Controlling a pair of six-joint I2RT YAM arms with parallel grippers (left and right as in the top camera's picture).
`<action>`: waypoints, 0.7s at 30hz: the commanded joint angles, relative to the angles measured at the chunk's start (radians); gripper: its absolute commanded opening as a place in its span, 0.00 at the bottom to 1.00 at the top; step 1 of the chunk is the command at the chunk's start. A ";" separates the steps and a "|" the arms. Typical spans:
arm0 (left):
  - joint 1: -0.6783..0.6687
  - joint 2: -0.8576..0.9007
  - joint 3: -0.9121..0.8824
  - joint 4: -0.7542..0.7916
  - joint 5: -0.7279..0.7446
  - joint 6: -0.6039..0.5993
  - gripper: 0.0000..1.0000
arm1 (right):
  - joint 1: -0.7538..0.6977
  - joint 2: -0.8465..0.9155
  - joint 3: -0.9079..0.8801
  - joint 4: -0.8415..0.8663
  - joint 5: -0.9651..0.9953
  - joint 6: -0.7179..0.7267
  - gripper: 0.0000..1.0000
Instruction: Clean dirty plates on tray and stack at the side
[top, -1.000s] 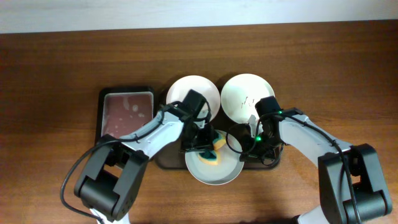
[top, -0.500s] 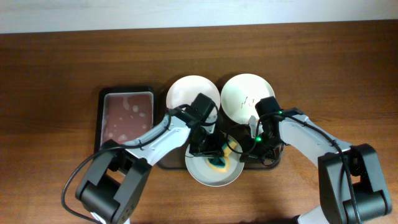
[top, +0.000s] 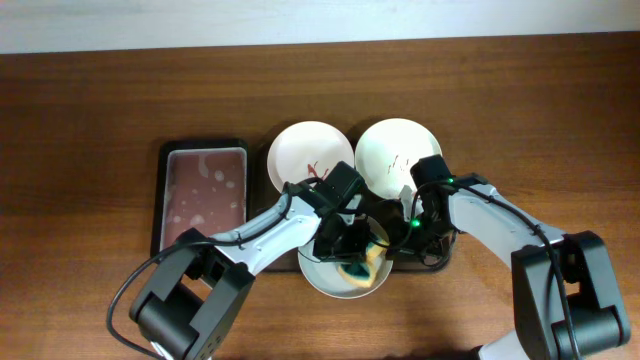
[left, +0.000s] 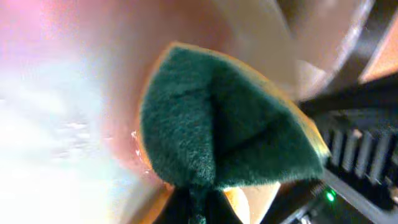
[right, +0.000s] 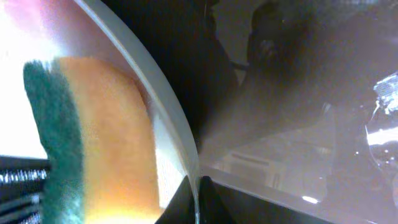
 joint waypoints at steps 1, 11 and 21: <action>0.028 0.010 -0.002 -0.018 -0.219 -0.044 0.00 | 0.007 0.003 0.000 -0.006 -0.006 -0.011 0.04; 0.209 -0.055 0.001 -0.126 -0.261 0.055 0.00 | 0.007 0.003 0.000 -0.010 -0.006 -0.011 0.04; 0.261 -0.304 0.024 -0.224 -0.302 0.179 0.00 | 0.007 0.003 0.000 0.004 0.020 -0.011 0.21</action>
